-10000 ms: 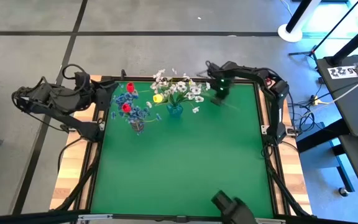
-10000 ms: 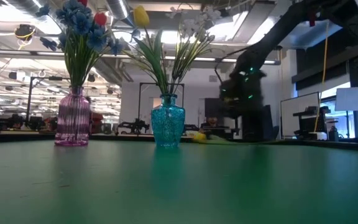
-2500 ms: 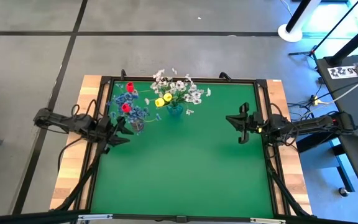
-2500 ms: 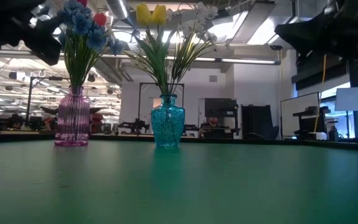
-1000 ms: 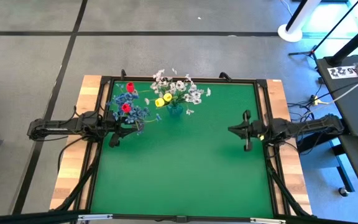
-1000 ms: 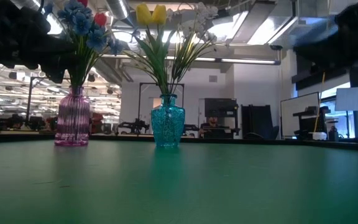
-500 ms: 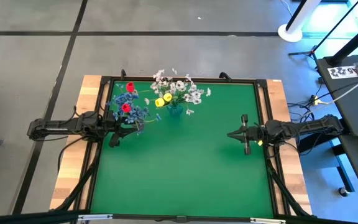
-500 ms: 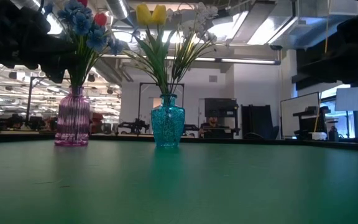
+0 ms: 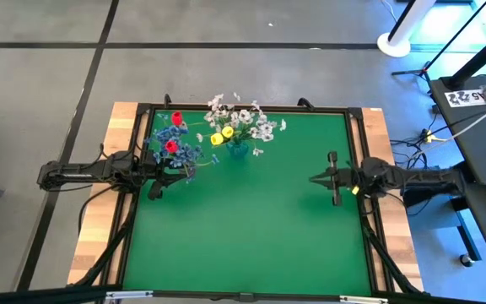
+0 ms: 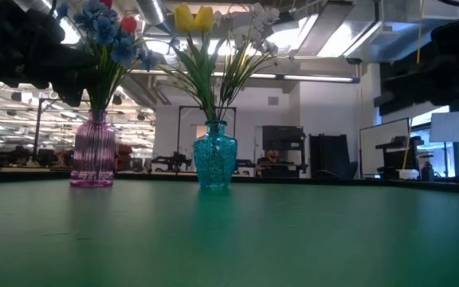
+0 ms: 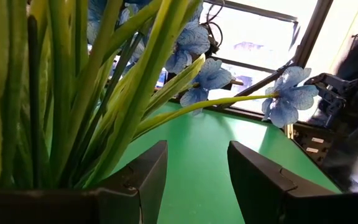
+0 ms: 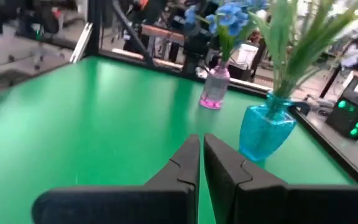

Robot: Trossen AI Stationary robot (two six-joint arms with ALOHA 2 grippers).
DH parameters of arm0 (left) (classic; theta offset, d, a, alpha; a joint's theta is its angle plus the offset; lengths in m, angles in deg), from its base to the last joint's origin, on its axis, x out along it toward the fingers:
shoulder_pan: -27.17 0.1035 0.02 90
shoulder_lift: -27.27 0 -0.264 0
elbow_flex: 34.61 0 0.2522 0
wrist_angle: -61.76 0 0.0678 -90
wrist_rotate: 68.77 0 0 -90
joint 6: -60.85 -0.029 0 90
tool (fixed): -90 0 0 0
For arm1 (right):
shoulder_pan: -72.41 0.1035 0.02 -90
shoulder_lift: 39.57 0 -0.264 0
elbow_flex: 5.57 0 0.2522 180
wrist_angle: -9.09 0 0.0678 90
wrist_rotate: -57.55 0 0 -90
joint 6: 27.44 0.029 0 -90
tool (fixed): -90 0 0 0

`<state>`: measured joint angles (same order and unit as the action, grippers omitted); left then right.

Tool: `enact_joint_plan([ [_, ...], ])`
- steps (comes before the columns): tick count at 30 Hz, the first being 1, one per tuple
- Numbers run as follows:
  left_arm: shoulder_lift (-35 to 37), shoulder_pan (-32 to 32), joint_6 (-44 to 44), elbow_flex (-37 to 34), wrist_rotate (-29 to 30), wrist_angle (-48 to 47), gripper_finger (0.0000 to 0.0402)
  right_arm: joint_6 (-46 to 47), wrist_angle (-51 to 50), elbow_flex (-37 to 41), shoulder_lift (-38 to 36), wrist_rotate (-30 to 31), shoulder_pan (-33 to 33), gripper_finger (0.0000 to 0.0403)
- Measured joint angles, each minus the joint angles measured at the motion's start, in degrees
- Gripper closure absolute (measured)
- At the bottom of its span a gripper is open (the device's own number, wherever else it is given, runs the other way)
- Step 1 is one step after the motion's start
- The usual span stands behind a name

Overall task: Sort flowers into vase by color
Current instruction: Return to Home Position

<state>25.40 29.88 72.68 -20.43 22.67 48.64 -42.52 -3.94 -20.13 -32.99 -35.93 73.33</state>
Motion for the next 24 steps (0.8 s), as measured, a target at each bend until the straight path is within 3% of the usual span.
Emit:
enact_joint_plan([
  [11, 0.0, 0.0, 0.0, 0.0, 0.0, 0.0, 0.0237, 3.2, 4.4, 0.0, -2.7, -19.6, -17.8, 0.0379],
  [24, 0.0, 0.0, 0.0, 0.0, 0.0, 0.0, 0.0237, 3.2, 3.1, 0.0, -2.3, -11.5, -18.6, 0.0379],
])
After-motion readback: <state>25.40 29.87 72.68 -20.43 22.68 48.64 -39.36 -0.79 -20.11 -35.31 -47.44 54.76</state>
